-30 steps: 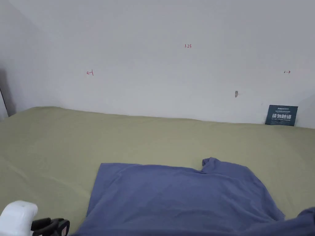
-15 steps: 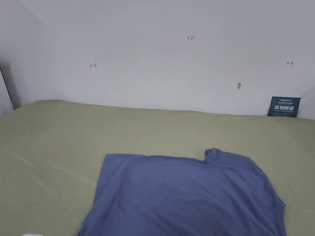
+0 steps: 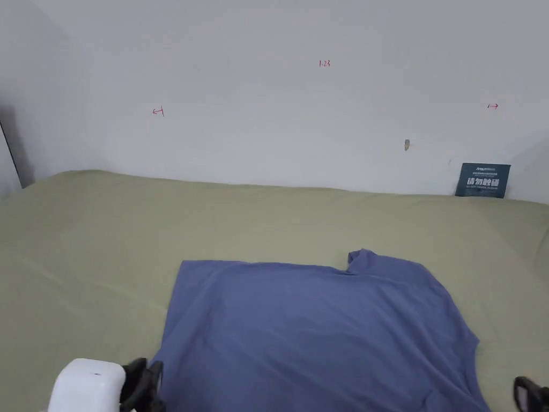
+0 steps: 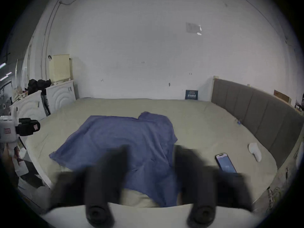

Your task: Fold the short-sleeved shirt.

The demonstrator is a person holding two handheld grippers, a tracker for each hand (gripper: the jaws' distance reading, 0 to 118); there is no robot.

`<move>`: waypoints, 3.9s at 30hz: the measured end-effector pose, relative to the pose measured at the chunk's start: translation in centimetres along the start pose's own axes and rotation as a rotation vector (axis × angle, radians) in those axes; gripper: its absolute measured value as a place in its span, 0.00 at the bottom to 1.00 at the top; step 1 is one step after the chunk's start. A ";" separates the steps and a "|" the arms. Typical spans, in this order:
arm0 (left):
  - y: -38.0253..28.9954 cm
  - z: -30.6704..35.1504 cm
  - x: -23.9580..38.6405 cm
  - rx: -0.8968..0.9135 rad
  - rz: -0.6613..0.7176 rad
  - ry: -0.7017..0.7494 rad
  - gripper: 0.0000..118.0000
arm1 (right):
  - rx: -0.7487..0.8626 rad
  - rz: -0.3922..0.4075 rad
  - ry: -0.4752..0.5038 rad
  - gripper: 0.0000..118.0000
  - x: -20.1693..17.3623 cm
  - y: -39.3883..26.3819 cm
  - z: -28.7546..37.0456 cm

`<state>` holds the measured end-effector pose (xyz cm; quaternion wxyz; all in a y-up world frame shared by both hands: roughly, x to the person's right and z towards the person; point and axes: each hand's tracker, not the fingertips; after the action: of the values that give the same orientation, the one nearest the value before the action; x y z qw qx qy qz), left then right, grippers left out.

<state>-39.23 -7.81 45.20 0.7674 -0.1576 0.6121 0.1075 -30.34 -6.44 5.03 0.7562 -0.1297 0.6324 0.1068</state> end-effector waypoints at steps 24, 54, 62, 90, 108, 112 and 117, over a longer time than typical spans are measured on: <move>-7.2 -11.0 -7.9 -0.527 0.157 -0.018 0.91 | -0.143 -0.023 0.027 0.00 -0.9 -4.3 -1.5; -6.1 -10.6 -7.5 -0.413 0.239 -0.090 0.07 | -0.461 -0.007 -0.005 0.05 1.8 -5.5 -9.9; 0.6 -16.3 -9.2 -0.392 0.256 -0.097 0.07 | -0.504 -0.050 0.069 0.05 3.6 2.4 -17.4; 0.8 -12.5 -7.1 -0.032 0.169 0.018 0.75 | 0.034 -0.097 0.042 0.84 4.2 1.5 -13.8; -3.0 -21.2 -6.5 -0.259 0.109 -0.019 0.87 | -0.060 -0.099 0.041 0.00 3.0 -4.4 -11.7; -2.7 -26.7 -6.8 -0.365 0.125 0.036 0.86 | -0.079 -0.064 0.020 0.00 3.7 -4.2 -11.8; -3.3 -29.1 -8.2 -0.414 0.297 -0.020 0.22 | -0.151 -0.078 -0.032 0.00 5.3 -4.9 -14.1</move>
<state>-66.28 -21.50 47.74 0.7006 -0.2189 0.5857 0.3437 -40.85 -15.75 -2.22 0.7577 -0.2092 0.6050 0.1266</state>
